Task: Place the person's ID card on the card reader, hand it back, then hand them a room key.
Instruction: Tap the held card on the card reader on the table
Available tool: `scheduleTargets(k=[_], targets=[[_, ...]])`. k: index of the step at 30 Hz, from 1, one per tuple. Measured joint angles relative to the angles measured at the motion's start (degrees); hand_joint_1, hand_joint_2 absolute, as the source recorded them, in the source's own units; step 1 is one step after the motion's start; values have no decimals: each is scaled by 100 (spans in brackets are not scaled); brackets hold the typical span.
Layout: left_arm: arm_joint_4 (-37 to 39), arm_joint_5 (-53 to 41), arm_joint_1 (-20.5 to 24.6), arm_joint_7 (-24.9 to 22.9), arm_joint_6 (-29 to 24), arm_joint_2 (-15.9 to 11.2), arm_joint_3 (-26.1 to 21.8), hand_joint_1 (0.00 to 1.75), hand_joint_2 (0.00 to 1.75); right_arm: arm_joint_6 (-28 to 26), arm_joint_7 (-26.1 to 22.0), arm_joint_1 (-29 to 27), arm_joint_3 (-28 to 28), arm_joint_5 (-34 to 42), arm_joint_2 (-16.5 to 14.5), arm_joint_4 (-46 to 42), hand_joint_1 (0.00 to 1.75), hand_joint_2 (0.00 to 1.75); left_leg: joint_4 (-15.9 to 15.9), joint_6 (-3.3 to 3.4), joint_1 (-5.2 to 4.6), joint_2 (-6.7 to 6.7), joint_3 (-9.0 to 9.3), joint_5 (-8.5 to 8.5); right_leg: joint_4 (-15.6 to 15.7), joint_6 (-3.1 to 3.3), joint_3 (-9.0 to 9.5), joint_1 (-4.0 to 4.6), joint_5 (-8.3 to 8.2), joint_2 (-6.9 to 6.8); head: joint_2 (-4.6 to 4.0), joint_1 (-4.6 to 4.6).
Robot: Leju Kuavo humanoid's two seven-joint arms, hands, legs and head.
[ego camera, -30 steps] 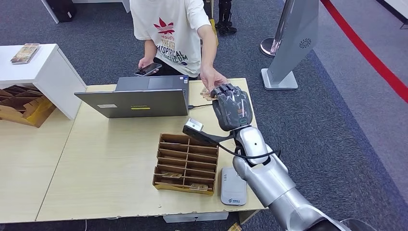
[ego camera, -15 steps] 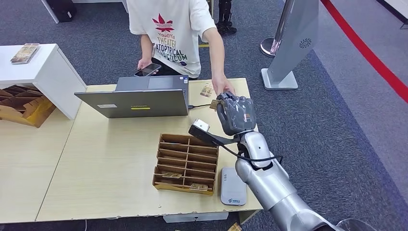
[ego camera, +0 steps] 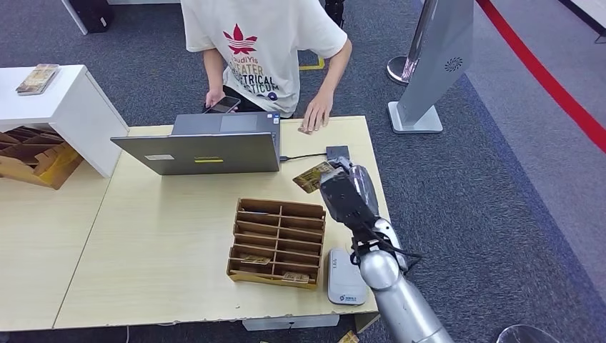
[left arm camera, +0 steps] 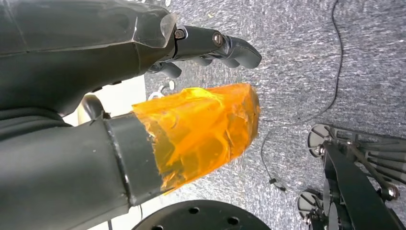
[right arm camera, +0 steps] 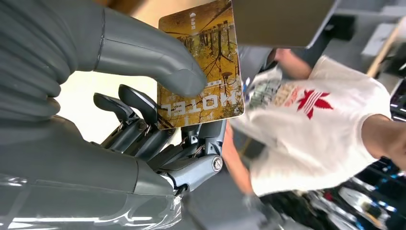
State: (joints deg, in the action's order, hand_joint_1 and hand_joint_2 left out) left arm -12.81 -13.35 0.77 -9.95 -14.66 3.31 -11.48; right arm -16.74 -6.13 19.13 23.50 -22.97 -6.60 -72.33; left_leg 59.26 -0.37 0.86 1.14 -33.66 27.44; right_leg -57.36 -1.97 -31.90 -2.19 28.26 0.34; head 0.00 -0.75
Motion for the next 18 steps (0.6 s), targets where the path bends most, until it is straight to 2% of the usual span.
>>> scheduleTargets(k=[8,18], targets=[[0,75,-47,26,-64,14,-237,0,0,269,103,-662,-245,812,85,-779,175,175,0,-1,0,-3,-1,1,1,-1,-5,0,3,2,0,0],[0,169,-111,86,-126,74,-541,0,0,611,581,-1666,-485,660,784,-1563,175,175,0,2,-1,-3,-5,5,3,-2,-6,0,3,2,0,1]])
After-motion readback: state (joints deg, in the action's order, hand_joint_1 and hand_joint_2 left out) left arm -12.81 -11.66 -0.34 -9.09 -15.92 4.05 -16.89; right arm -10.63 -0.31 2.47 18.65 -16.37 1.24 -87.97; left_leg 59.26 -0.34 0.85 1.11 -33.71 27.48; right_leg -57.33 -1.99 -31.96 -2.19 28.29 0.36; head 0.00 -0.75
